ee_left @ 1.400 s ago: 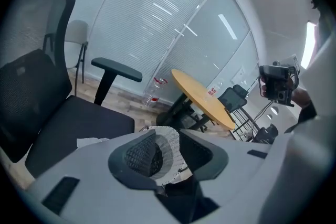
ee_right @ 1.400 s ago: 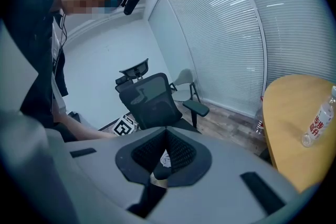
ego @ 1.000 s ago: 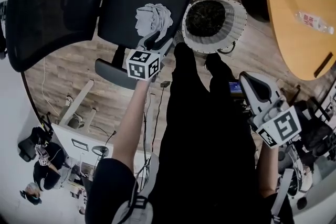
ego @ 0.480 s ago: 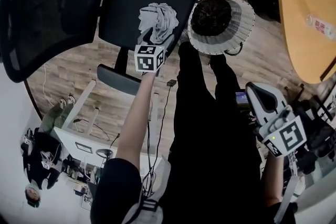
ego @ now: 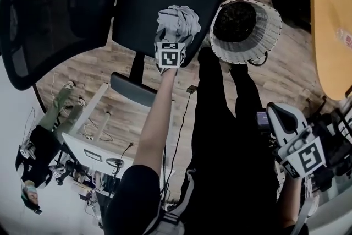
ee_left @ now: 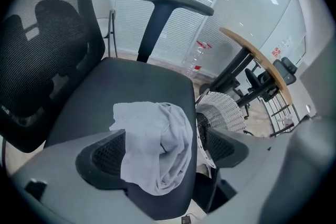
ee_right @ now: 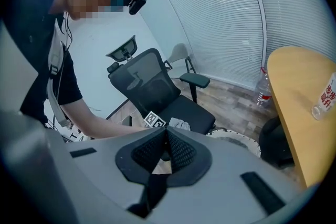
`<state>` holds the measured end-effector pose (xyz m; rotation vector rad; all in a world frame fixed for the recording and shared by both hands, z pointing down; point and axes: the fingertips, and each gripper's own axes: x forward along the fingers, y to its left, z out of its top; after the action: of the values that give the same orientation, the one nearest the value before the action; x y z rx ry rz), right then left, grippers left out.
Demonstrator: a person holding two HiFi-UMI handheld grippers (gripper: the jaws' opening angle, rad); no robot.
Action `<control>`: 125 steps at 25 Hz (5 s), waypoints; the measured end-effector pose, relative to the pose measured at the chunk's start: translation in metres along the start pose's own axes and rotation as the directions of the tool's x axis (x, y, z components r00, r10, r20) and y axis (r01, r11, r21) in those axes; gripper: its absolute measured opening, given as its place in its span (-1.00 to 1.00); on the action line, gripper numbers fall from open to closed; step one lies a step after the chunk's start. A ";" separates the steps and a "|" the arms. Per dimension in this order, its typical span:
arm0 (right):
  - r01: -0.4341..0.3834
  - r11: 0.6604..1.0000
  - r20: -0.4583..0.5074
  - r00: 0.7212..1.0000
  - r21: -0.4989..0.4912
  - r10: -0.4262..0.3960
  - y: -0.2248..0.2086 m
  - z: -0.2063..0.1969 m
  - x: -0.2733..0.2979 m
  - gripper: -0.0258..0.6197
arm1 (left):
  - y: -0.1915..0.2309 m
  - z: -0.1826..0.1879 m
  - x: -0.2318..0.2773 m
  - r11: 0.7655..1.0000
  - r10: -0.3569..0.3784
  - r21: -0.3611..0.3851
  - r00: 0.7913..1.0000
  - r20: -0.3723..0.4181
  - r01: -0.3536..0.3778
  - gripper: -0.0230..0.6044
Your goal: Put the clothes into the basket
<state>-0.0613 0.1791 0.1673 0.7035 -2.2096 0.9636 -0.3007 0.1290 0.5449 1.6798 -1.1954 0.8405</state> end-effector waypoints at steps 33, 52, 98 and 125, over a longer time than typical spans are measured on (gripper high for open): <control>-0.024 0.992 -0.013 1.000 0.126 0.026 -0.011 -0.025 0.041 -0.87 | 0.042 -0.036 0.097 0.991 0.133 0.031 0.986 -0.102 -0.130 0.78; -0.020 0.990 -0.004 1.000 0.142 0.021 -0.003 -0.027 0.046 -0.87 | 0.053 -0.032 0.087 0.986 0.163 0.046 0.979 -0.126 -0.158 -0.36; 0.238 0.971 0.447 0.867 0.017 -0.220 -0.042 0.042 -0.112 -0.87 | -0.137 0.031 -0.156 0.944 -0.167 0.310 0.976 0.140 0.116 -0.61; -0.048 0.999 0.233 0.971 -0.013 0.049 -0.158 -0.061 -0.123 -0.87 | -0.297 -0.026 -0.022 0.931 -0.147 0.333 0.989 -0.026 0.147 -0.61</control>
<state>0.1464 0.1597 0.1833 0.7981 -2.4434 0.9371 -0.0261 0.2043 0.4543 2.0148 -0.9485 0.9906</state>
